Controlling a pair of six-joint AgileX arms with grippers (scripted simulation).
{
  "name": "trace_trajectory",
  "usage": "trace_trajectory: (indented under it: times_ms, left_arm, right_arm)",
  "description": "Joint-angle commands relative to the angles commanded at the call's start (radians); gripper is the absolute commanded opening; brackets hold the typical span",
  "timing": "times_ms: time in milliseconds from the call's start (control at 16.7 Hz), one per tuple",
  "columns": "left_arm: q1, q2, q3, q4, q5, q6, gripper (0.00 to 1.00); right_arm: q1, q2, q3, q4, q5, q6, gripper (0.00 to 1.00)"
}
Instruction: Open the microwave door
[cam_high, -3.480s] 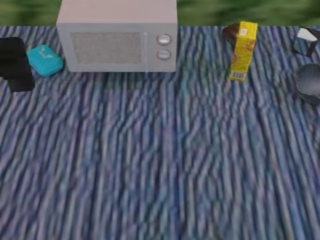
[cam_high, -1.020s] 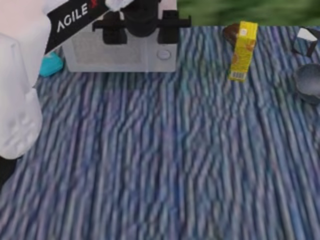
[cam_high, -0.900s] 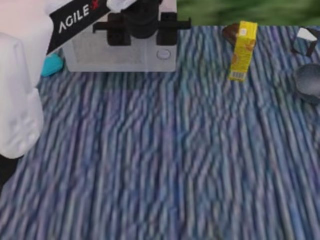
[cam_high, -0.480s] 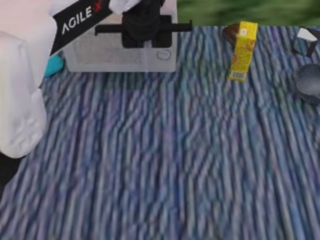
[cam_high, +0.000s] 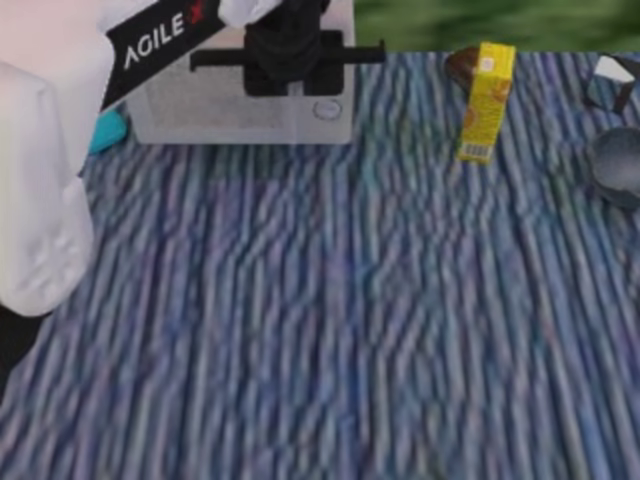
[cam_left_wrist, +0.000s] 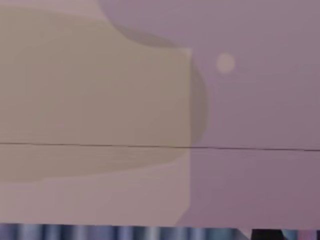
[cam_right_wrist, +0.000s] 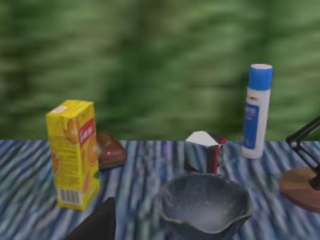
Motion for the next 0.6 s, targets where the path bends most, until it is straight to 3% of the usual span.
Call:
trace_trajectory:
  times_ms: [600]
  left_arm:
    - [-0.004,-0.109,-0.177,0.084,-0.025,-0.019,0.0]
  right_arm:
    - [0.0,0.0,0.0,0.0,0.0,0.0,1.0]
